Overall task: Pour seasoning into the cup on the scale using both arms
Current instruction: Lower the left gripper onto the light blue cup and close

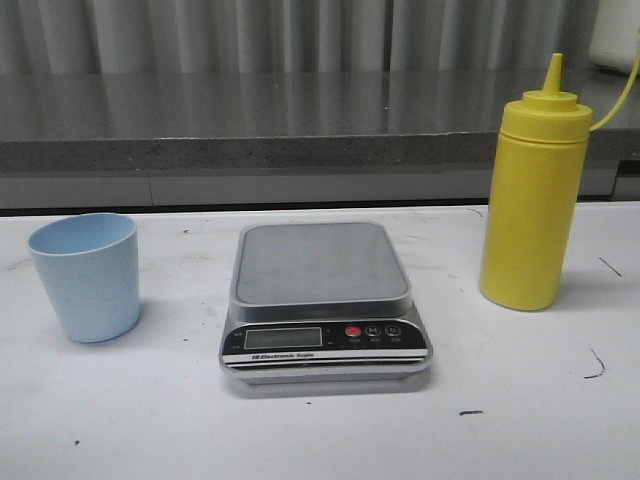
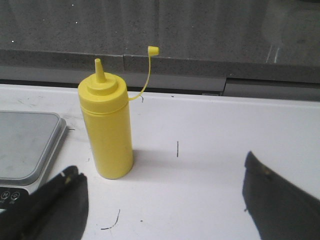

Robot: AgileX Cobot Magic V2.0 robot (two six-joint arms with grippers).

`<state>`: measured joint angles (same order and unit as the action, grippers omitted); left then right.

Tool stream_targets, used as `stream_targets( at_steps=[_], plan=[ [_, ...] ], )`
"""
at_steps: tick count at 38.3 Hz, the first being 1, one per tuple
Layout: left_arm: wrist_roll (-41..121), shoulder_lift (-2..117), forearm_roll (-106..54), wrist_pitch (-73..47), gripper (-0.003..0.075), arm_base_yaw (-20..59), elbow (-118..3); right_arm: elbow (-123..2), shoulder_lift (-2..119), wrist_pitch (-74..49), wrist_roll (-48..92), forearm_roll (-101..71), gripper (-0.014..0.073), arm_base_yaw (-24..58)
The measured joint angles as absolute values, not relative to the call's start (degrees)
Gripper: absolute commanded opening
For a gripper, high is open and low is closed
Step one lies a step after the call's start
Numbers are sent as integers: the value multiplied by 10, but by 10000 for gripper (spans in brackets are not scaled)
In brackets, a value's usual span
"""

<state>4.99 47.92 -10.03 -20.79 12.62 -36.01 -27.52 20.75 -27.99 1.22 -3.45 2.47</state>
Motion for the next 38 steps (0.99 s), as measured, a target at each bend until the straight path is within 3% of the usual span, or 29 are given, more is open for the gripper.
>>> stream_targets(
  at_steps=[12, 26, 33, 38],
  plan=[
    [54, 712, -77, -332, 574, 241, -522, -275, 208, -280, 12, -35, 642, 25],
    [57, 936, -28, -414, 560, 259, -644, -275, 208, -280, 12, -35, 642, 25],
    [57, 999, -3, -433, 462, 259, -671, -275, 208, -284, 12, -35, 642, 25],
    [57, 1019, 7, -444, 317, 259, -677, -275, 208, -284, 12, -35, 642, 25]
  ],
)
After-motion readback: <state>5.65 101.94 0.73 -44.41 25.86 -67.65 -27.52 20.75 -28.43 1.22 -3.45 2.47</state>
